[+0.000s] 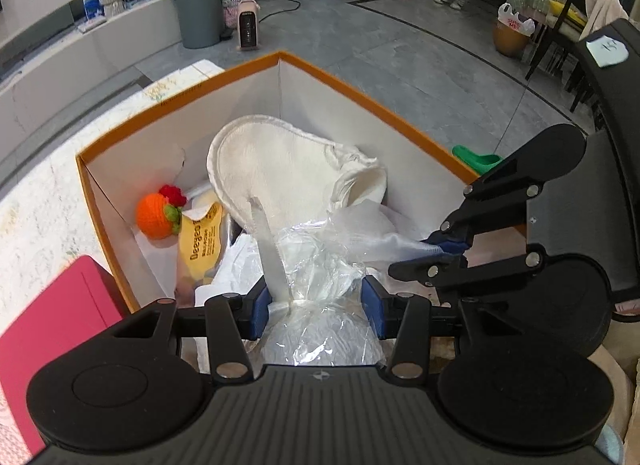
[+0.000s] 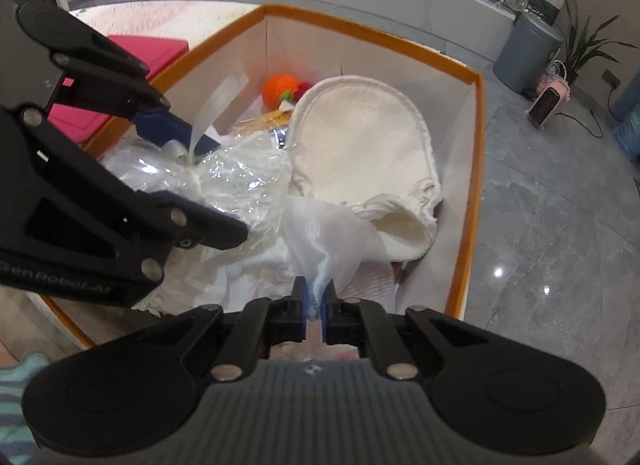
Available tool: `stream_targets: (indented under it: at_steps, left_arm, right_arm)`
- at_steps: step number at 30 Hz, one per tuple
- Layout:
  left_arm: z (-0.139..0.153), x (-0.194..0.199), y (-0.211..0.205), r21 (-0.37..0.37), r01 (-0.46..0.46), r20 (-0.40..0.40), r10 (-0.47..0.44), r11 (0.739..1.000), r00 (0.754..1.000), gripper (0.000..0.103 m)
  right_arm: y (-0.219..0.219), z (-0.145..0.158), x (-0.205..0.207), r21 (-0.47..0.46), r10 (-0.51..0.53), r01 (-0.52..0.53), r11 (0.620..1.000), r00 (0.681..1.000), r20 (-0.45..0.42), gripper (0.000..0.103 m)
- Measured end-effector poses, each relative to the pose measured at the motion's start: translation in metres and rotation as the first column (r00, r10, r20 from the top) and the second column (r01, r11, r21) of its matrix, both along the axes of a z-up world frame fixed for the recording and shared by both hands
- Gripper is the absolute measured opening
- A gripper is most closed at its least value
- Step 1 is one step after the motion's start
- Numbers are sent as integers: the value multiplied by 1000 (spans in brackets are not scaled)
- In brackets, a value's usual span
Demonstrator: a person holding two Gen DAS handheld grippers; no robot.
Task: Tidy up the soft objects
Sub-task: 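Lower the bag and wipe into the shoebox and open both tools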
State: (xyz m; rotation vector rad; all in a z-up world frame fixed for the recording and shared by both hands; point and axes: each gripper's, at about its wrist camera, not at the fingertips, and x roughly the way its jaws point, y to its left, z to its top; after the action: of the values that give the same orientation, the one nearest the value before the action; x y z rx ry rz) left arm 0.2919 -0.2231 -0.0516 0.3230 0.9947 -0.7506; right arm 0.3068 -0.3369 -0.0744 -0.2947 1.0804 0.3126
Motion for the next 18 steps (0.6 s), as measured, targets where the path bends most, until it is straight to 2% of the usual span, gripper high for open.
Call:
stream_targets:
  at_steps: [5, 7, 9, 13, 18]
  left_arm:
    - [-2, 4, 5, -28, -21, -31, 20, 999, 999, 54]
    - [0, 1, 4, -24, -19, -18, 18, 1000, 1000, 55]
    - [4, -1, 6, -37, -26, -6, 26, 999, 1000, 56]
    - [22, -4, 7, -35, -23, 53, 25, 999, 998, 56]
    - [43, 0, 9, 28, -32, 139, 28, 999, 990, 55]
  right_arm:
    - [4, -8, 2, -20, 2, -2, 1000, 1000, -22, 6]
    - [5, -8, 2, -23, -2, 1, 1000, 1000, -22, 9]
    - [5, -5, 0, -26, -5, 4, 1000, 1000, -14, 16]
    - [9, 7, -7, -33, 5, -4, 999, 1000, 15, 23]
    - [10, 25, -12, -36, 7, -5, 999, 998, 65, 48]
